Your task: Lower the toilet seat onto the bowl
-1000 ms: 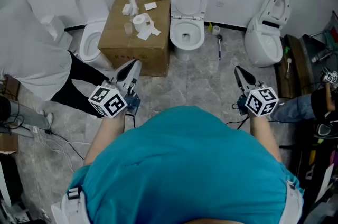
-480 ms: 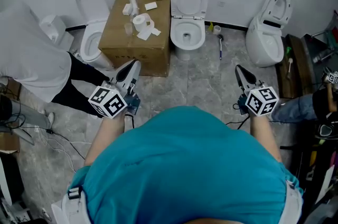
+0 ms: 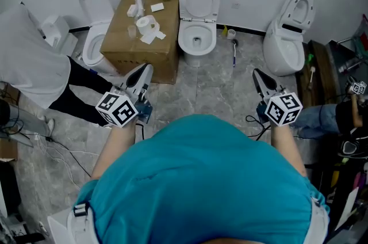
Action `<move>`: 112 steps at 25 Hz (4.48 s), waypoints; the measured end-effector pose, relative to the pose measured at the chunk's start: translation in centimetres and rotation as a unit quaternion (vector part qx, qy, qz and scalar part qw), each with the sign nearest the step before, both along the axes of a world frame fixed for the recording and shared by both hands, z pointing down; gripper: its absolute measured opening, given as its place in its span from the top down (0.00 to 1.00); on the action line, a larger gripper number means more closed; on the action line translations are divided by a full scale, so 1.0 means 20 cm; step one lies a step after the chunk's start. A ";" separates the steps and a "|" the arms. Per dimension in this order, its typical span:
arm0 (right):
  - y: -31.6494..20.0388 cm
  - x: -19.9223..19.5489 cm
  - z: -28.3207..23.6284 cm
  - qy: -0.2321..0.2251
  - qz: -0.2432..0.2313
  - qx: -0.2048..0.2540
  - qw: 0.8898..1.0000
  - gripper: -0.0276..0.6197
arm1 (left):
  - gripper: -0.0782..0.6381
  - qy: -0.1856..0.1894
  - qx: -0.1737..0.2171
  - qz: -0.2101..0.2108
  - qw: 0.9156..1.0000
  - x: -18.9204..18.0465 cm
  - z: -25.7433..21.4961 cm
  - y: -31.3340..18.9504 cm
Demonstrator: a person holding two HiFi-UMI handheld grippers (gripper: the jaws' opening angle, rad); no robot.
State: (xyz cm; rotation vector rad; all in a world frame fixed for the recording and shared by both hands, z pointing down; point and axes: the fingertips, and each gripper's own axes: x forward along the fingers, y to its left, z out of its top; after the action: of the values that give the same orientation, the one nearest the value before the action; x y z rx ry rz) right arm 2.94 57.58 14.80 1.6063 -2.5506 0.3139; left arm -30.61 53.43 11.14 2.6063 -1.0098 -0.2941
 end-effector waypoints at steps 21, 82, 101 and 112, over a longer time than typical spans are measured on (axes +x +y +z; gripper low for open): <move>-0.32 0.14 0.17 0.018 -0.035 -0.029 0.999 0.97 | 0.89 0.008 -0.031 0.011 0.999 0.26 0.17 -0.37; -3.25 0.46 0.32 0.014 -0.131 -0.055 0.990 0.97 | 0.89 -0.026 -0.069 -0.017 0.997 0.80 0.43 -2.96; -4.00 0.31 0.56 0.021 -0.183 -0.078 0.980 0.97 | 0.89 -0.238 -0.055 0.020 0.969 1.09 0.93 -3.94; -4.17 0.53 0.78 0.015 -0.208 -0.087 0.974 0.97 | 0.86 -0.473 -0.006 0.077 0.878 1.45 1.45 -4.29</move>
State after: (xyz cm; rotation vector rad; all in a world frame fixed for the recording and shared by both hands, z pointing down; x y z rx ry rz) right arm 13.61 -25.74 30.46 0.9790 -2.6624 0.4480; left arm -1.64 -32.32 40.20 2.7743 -1.0090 1.1264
